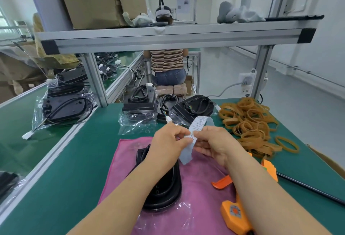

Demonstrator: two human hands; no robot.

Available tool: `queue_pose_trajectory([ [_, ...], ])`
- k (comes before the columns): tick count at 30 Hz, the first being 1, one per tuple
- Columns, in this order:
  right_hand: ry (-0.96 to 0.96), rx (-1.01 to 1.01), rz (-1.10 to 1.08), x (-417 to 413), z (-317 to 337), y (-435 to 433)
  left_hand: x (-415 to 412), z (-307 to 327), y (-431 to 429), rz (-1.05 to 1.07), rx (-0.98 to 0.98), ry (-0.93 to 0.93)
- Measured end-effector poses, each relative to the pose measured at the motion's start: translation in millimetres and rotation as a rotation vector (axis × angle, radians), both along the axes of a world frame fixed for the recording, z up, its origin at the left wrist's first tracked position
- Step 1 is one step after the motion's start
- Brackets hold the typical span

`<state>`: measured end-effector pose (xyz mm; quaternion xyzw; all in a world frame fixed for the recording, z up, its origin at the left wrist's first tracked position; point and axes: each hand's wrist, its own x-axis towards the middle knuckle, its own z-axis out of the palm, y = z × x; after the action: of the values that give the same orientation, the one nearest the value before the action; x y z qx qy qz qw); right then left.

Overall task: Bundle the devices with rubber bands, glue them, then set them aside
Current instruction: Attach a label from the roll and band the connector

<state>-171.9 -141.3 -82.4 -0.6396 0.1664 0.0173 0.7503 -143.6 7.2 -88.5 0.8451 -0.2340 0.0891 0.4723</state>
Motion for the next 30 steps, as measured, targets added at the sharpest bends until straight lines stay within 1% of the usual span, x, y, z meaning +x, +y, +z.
queue_pose_trajectory([
  [4, -0.010, -0.013, -0.017, -2, 1, -1, -2, 0, -1, 0.036, -0.004, -0.062],
  [11, -0.077, -0.050, -0.009, -5, 1, -2, -6, 2, 1, 0.025, 0.029, -0.063],
  [14, -0.087, -0.009, -0.003, -6, 0, 0, -7, 1, 1, 0.027, 0.044, -0.068],
  [17, -0.078, -0.008, 0.004, -6, 0, 4, -10, -1, 2, 0.024, 0.012, -0.050],
  [22, -0.099, -0.133, -0.070, -3, 4, 12, -9, -3, 3, 0.043, -0.052, -0.014],
  [26, -0.122, -0.201, -0.061, -1, 3, 12, -8, -2, 6, 0.010, -0.063, 0.012],
  [30, -0.138, -0.164, -0.030, 0, -1, 9, -6, -2, 10, 0.003, -0.074, 0.060],
])
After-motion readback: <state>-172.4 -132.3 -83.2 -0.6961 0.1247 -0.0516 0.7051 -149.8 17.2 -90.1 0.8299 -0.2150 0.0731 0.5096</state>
